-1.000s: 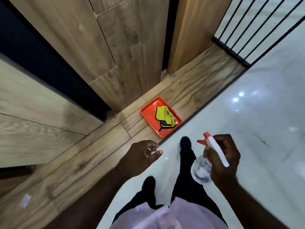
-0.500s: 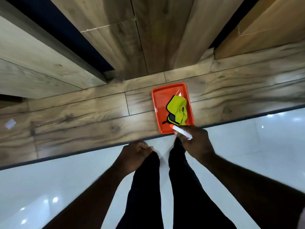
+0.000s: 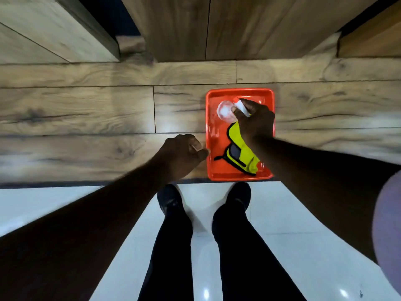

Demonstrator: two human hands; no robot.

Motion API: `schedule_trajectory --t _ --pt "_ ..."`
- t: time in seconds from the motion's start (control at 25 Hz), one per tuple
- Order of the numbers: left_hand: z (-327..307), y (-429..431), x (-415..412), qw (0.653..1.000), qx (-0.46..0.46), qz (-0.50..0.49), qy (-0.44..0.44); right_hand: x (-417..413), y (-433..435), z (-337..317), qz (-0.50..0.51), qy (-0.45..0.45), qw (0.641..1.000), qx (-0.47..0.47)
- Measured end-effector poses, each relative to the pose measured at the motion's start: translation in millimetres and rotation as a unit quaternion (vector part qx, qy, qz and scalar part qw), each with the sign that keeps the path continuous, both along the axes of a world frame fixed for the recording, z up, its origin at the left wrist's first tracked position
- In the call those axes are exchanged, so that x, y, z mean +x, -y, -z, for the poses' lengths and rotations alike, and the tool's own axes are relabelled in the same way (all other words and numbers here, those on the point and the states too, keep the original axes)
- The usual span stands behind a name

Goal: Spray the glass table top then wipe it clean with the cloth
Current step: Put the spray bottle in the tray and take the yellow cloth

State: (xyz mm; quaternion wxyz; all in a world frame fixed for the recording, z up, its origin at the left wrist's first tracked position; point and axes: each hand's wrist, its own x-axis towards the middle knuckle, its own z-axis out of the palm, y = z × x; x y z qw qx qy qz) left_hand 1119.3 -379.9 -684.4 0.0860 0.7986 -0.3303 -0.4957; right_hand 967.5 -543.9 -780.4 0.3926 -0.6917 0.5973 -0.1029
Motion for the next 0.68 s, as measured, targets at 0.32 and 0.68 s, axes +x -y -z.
schedule_trajectory --t 0.32,0.68 --pt "36 -31 8 0.999 -0.025 -0.037 -0.029 24 25 34 -0.139 -0.031 0.989 0.035" --pt "95 -24 -13 0.998 0.013 -0.001 -0.064 -66 15 133 0.087 -0.299 0.923 0.226"
